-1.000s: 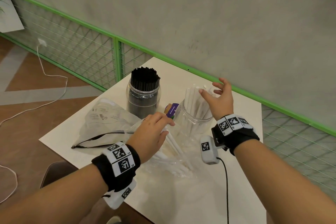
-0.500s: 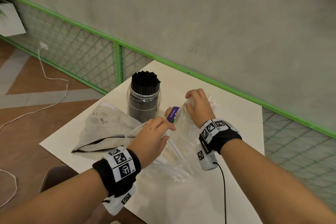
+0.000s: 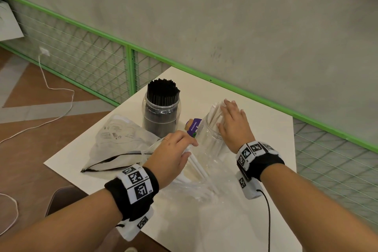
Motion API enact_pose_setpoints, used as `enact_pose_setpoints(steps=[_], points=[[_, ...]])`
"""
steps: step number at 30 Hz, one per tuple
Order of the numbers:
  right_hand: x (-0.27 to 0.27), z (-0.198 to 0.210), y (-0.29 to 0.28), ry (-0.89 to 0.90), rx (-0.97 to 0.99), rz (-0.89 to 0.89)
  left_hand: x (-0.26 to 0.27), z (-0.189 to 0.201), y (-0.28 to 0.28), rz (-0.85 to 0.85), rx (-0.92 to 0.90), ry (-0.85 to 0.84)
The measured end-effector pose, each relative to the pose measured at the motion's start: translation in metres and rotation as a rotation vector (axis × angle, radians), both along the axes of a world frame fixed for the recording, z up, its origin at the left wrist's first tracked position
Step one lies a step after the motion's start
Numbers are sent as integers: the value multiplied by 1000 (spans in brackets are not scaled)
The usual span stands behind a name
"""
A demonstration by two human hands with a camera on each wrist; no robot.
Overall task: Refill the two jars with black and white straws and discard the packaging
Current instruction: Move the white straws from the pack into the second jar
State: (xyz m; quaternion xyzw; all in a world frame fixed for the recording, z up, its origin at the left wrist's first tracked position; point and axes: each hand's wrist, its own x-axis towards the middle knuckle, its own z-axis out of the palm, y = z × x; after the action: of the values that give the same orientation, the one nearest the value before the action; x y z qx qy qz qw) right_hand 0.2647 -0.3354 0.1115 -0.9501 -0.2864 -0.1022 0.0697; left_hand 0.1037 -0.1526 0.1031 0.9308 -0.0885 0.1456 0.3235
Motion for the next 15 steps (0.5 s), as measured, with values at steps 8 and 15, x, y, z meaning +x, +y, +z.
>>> enact_pose_setpoints(steps=[8, 15], points=[[6, 19, -2, -12, 172, -104, 0, 0, 0, -8, 6, -1], [31, 16, 15, 274, 62, -234, 0, -1, 2, -36, 31, -5]])
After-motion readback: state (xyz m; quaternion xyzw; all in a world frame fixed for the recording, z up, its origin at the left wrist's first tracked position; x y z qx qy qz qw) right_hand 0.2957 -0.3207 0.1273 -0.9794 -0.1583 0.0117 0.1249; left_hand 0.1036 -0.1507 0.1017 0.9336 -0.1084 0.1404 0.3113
